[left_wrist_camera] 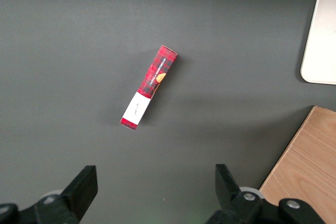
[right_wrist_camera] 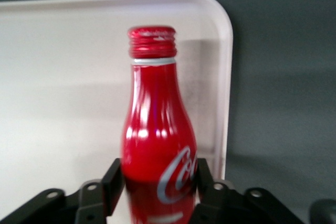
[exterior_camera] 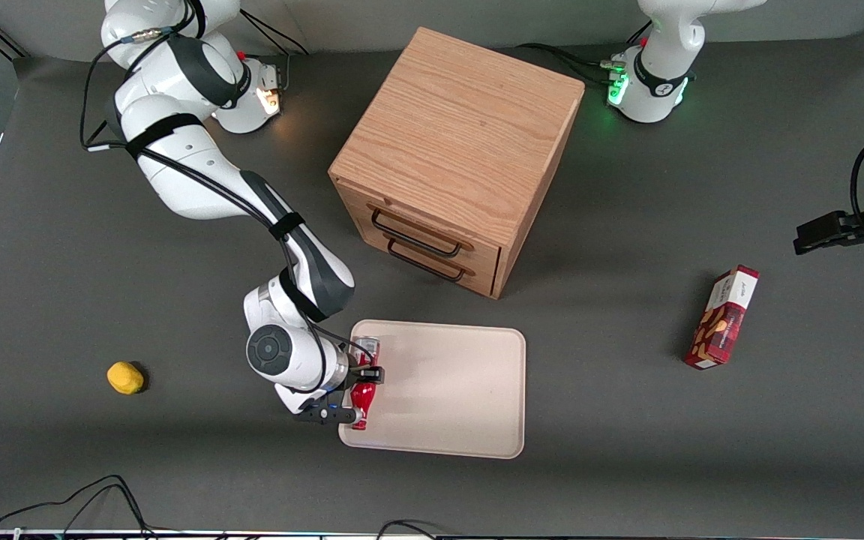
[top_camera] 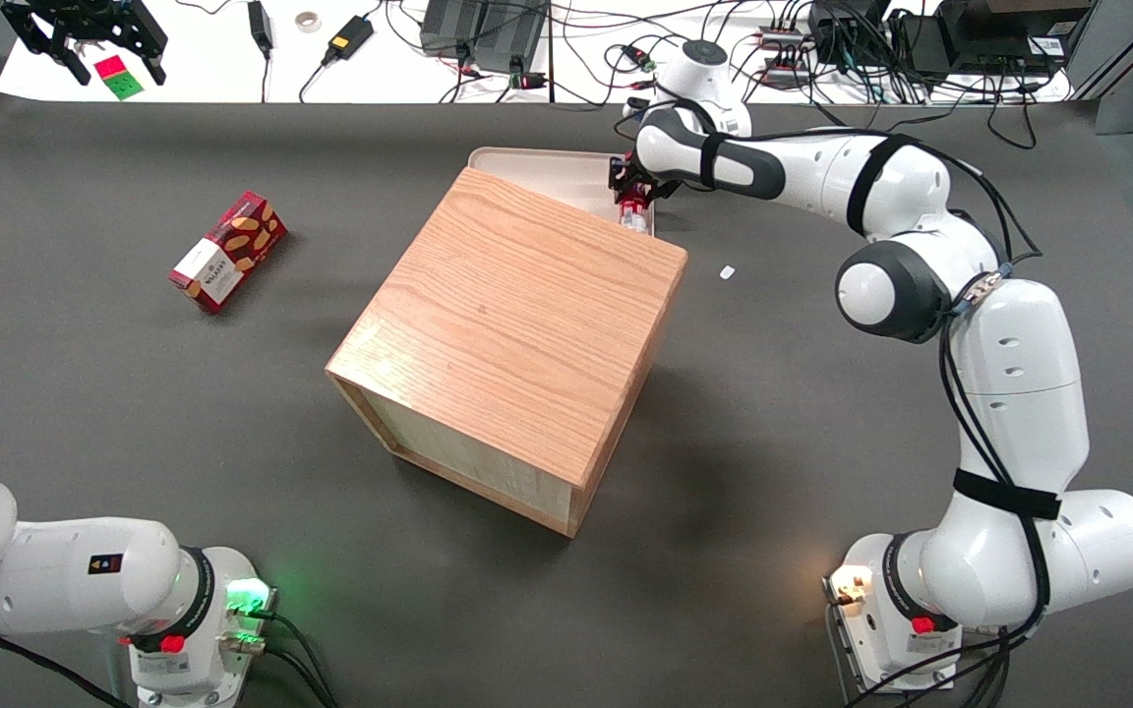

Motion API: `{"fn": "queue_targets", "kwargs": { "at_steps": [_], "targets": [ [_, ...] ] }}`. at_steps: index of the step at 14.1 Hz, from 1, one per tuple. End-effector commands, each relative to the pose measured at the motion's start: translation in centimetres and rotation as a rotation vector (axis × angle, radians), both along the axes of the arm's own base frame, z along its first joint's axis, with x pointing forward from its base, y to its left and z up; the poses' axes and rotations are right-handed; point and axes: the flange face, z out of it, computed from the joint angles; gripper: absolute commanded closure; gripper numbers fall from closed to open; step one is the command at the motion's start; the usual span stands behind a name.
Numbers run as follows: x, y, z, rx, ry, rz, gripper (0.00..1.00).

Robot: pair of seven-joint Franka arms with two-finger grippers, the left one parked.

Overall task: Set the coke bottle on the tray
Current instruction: 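Lower the bottle onto the tray and open the right gripper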

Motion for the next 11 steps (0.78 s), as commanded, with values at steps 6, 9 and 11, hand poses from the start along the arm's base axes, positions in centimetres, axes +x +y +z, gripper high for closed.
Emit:
{"fn": "queue_targets", "kwargs": {
  "at_steps": [6, 9, 11],
  "targets": [
    [0.4, 0.8, 1.4, 0.004, -0.032, -0.02, 0.0],
    [0.8, -0.4, 5.5, -0.011, -0.038, -0.02, 0.0],
    [1.2, -3.1, 10.0, -0.033, -0.027, -0.036, 0.0]
  ]
}}
